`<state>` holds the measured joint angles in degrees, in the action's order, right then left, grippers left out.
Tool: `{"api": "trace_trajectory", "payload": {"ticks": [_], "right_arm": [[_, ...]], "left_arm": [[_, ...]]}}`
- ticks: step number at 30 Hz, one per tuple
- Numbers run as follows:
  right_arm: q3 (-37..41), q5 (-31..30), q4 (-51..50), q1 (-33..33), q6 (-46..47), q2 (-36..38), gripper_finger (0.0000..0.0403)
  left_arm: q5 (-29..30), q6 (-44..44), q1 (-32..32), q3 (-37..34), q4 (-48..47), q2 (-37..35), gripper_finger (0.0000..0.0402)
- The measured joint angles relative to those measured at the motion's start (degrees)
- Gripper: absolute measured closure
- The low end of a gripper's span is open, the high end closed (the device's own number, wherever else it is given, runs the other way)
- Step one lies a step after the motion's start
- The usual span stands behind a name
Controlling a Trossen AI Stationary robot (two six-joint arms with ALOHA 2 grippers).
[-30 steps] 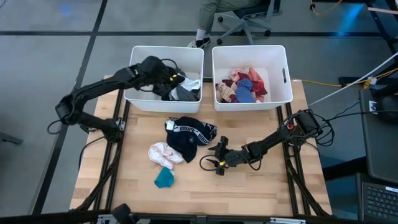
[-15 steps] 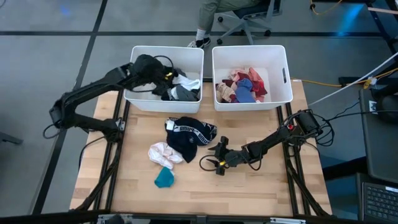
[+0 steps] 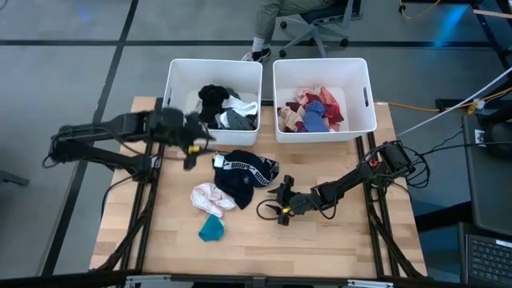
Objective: Sort clothes
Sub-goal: Put the peach underwear into the right white laundry bin
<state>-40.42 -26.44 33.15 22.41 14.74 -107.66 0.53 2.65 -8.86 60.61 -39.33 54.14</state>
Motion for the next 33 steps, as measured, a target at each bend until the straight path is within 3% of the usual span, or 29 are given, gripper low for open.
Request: {"api": "trace_trajectory", "payload": {"ticks": [7, 18, 24, 33], "right_arm": [[0.0, -1.0, 0.1, 0.0, 0.0, 0.0, 0.0162], [0.0, -1.2, 0.2, 0.0, 0.0, 0.0, 0.0162], [0.0, -1.3, 0.2, 0.0, 0.0, 0.0, 0.0162], [0.0, -1.6, 0.2, 0.0, 0.0, 0.0, 0.0162]], "left_arm": [[0.1, -3.8, 12.3, -8.5, 0.2, 0.7, 0.0221], [0.6, -14.8, 25.6, -18.9, 6.7, 7.3, 0.0221], [0.8, -18.0, 30.2, -22.9, 12.4, 11.8, 0.0221], [5.8, -19.0, 32.2, -27.0, 15.5, 17.7, 0.0221]]}}
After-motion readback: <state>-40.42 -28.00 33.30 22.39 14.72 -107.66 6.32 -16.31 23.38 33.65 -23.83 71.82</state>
